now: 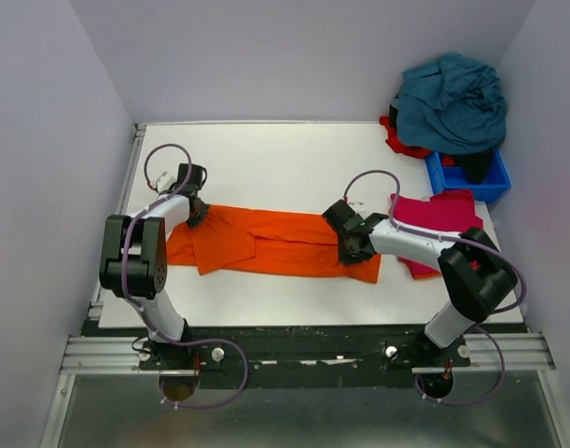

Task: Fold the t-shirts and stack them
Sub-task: Rotate the tshirt 90 degrees

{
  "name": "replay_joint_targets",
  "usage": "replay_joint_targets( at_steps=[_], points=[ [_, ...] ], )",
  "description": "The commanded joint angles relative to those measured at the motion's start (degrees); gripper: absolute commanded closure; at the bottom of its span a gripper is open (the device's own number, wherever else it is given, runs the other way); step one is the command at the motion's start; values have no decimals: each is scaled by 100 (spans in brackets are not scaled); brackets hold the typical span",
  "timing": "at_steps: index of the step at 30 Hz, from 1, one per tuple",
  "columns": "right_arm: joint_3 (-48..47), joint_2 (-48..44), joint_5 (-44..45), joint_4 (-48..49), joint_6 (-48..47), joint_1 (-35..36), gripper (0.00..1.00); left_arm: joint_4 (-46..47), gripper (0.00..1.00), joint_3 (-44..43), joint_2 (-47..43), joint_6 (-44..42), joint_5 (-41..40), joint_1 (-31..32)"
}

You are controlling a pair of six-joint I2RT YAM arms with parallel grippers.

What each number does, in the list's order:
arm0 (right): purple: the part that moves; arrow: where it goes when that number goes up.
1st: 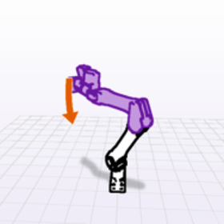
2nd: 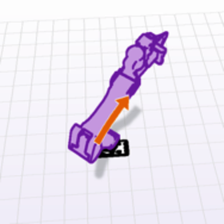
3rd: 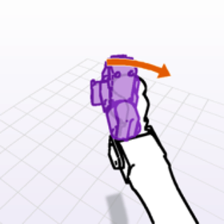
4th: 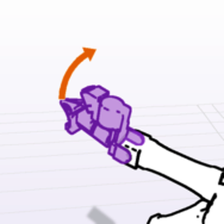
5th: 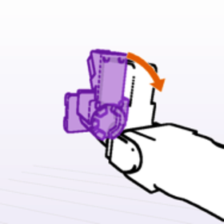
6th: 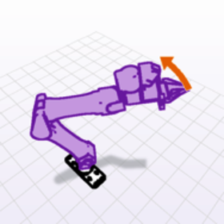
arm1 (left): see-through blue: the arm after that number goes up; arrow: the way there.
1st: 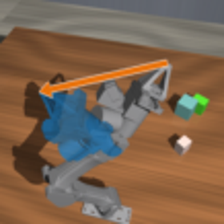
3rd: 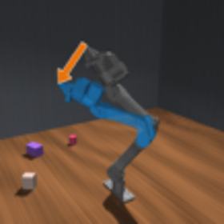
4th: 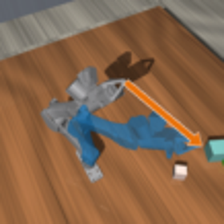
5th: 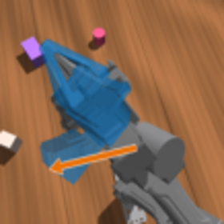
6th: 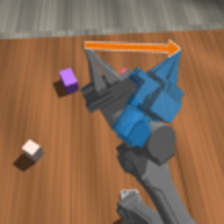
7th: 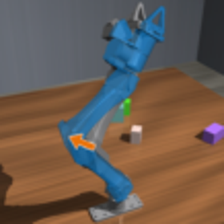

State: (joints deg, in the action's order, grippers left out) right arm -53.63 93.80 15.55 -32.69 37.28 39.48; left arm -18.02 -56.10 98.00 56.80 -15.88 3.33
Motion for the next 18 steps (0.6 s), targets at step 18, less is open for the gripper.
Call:
replay_joint_targets(
  at_steps=[18],
  points=[
    [-1255,1422,-1520,991,1072,2582,99,-485,100,-4778,3840,-80,567,2215]
  ],
)
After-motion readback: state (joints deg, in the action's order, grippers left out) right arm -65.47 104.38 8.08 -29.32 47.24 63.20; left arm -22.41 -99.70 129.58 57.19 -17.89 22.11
